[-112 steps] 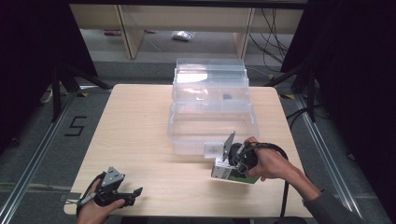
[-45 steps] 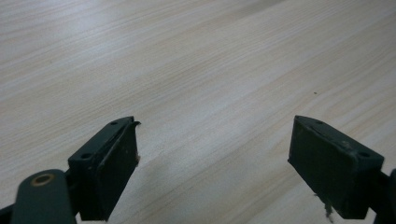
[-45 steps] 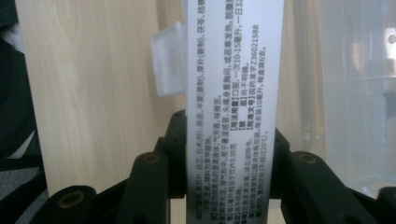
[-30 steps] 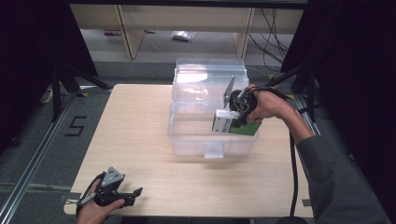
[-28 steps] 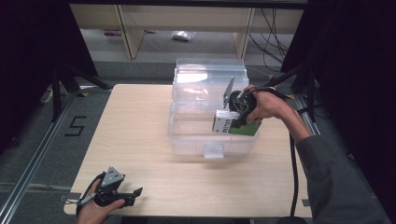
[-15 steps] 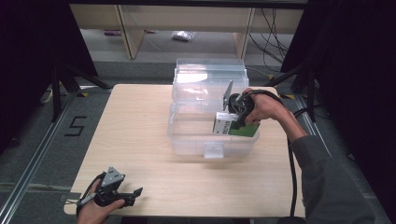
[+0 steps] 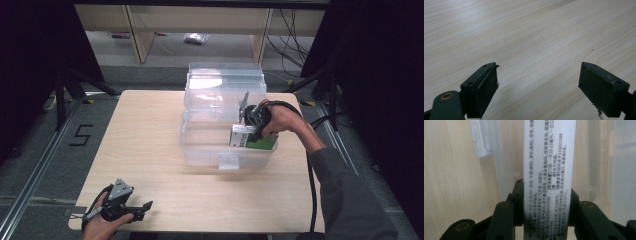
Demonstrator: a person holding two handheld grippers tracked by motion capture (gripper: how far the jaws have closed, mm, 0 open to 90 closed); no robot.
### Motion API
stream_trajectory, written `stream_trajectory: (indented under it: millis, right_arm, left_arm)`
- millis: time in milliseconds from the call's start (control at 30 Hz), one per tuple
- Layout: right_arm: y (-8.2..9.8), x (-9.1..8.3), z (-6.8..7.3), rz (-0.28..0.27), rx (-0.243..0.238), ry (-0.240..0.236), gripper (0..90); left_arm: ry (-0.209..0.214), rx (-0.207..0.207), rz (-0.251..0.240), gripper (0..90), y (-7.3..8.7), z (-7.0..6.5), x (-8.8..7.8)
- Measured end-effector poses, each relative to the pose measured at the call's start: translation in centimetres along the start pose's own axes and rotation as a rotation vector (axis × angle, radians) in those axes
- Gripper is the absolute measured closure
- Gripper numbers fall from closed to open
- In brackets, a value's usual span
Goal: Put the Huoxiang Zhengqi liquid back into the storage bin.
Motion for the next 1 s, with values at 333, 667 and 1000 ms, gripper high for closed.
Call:
stream_trajectory:
  millis: [333, 667, 1000]
  right_arm:
    - [-0.1, 0.9, 0.0, 0.004, -0.003, -0.014, 64.2]
    - [0.0, 2.2, -0.1, 0.049, -0.021, -0.022, 64.1]
    - [-0.3, 3.2, -0.3, 0.043, -0.040, -0.036, 64.0]
  left_arm:
    - [0.000, 0.001, 0.001, 15.1, 0.0, 0.0, 0.0]
    - [-0.004, -0.002, -0.003, 15.1, 0.0, 0.0, 0.0]
    - [-0.004, -0.001, -0.004, 15.1, 0.0, 0.0, 0.0]
Point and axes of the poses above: each handheld gripper's, and its own axes: x roughly forward along the jaws, y roughly out of its underside, z roughly to its left, the point moved 1 cm from there along x, roughly forward along the jaws, and after that the axes turned 3 degrees about x, right-handed, at the moved point
